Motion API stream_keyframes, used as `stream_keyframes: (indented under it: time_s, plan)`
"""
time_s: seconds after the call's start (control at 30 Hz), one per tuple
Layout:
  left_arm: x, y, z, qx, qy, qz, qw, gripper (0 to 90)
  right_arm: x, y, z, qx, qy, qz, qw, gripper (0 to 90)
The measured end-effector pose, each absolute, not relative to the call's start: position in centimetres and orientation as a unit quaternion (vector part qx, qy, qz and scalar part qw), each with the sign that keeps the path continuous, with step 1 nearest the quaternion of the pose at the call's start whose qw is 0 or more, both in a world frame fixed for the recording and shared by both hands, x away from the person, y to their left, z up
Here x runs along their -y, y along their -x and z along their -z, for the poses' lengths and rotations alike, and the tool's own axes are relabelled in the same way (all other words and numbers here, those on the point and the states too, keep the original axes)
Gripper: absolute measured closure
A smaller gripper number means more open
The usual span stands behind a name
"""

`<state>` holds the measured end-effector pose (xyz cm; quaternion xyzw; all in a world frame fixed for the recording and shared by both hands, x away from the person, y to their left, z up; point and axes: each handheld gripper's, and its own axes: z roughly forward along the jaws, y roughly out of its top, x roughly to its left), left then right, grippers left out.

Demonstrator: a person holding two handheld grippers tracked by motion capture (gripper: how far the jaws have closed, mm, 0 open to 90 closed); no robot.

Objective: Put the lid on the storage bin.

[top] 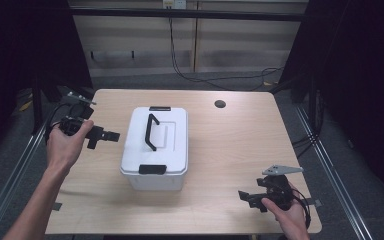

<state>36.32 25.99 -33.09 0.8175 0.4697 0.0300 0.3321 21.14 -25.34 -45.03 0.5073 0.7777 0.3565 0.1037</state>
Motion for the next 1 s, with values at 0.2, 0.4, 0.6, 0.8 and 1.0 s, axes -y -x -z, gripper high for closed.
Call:
stream_keyframes:
  time_s: [0.2,0.4,0.6,0.8,1.0]
  plan:
    - [-27.3,-35.1,34.0,-0.481,-0.807,-0.038,0.341,23.6,25.4,-21.1,45.0,-0.777,-0.507,-0.358,0.103,14.0]
    - [-28.3,-33.8,35.7,-0.474,-0.811,-0.045,0.340,24.5,25.2,-21.1,45.1,-0.783,-0.496,-0.361,0.104,14.0]
    - [-29.4,-32.6,37.6,-0.462,-0.806,-0.061,0.365,24.9,25.2,-21.0,45.0,-0.785,-0.492,-0.364,0.100,14.0]
    - [-30.4,-31.1,40.3,-0.469,-0.803,-0.065,0.363,24.8,25.2,-21.0,45.1,-0.785,-0.492,-0.362,0.100,14.0]
    - [-31.7,-30.2,42.2,-0.477,-0.791,-0.076,0.375,23.7,25.2,-21.0,45.1,-0.779,-0.503,-0.357,0.114,14.7]
